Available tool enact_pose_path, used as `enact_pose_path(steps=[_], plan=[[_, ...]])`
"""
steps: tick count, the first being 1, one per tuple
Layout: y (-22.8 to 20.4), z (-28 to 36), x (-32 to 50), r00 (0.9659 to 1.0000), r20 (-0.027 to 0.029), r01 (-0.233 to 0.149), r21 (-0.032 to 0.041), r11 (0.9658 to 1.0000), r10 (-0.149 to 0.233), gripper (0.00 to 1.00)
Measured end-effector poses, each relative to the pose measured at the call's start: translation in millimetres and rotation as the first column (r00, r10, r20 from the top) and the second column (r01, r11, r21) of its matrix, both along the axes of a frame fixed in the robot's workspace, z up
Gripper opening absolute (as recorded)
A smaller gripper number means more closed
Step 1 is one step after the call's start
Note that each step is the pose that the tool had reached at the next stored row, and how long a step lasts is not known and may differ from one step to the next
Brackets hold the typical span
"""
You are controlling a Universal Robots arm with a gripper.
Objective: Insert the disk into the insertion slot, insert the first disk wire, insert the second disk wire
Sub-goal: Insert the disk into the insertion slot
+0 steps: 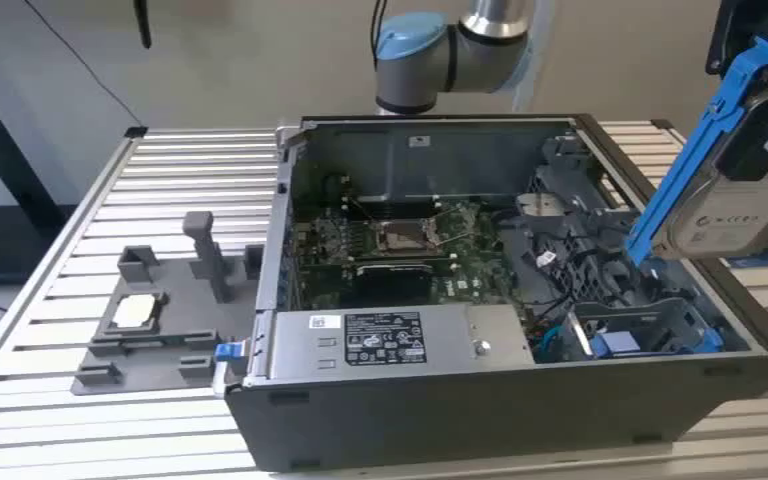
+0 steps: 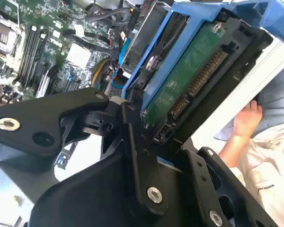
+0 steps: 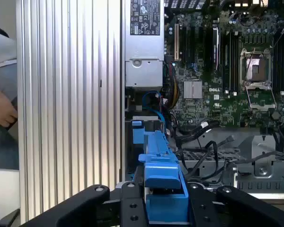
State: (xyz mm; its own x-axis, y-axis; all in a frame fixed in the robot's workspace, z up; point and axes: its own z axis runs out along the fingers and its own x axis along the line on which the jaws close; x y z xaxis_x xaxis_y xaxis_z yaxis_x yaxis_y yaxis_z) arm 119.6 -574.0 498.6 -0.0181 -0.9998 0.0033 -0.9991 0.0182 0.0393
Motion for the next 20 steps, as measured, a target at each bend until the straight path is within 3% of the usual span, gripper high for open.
enact_pose_path(steps=[13, 20], plan=[[0.0, -0.2, 0.0, 1.0, 0.0, 0.0, 0.0, 1.0, 0.0, 0.33], [0.0, -11.6, 0.0, 1.0, 0.0, 0.0, 0.0001, 1.0, 0.0, 0.33]])
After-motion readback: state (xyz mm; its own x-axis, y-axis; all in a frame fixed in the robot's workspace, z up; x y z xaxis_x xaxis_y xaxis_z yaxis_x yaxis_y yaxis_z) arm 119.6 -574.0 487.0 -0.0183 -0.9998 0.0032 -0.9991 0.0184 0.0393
